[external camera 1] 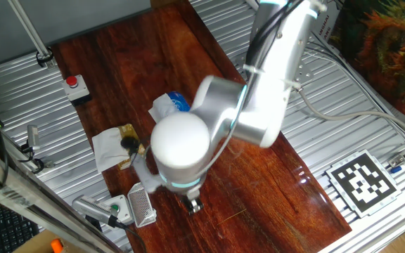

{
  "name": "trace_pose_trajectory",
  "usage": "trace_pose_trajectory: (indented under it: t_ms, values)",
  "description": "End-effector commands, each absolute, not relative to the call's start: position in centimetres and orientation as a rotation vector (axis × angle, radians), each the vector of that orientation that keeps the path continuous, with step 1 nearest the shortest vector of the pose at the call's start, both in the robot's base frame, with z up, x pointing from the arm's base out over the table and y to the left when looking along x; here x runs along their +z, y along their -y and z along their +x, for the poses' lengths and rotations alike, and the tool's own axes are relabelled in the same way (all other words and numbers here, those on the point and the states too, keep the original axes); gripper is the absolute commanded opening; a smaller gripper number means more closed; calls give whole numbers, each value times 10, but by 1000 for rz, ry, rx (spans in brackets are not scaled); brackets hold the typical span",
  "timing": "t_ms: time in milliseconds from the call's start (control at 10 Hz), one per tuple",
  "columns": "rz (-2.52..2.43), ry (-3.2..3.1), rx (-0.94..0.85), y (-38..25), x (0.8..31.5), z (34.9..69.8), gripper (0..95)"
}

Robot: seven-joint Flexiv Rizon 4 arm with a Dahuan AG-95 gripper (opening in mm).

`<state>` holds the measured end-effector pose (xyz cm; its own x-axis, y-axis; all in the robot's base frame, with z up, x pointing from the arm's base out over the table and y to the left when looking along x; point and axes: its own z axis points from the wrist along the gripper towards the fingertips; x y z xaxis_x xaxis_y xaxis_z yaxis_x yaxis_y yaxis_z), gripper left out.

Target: Push the soccer ball into the goal

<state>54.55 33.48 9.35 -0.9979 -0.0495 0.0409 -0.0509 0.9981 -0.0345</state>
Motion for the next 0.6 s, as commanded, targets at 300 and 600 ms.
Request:
trace_pose_trajectory:
  t_ms: [300,600]
  values:
    - [86,3115,62,-332,91,531,0]
    - [87,3106,-15,-332,91,531,0]
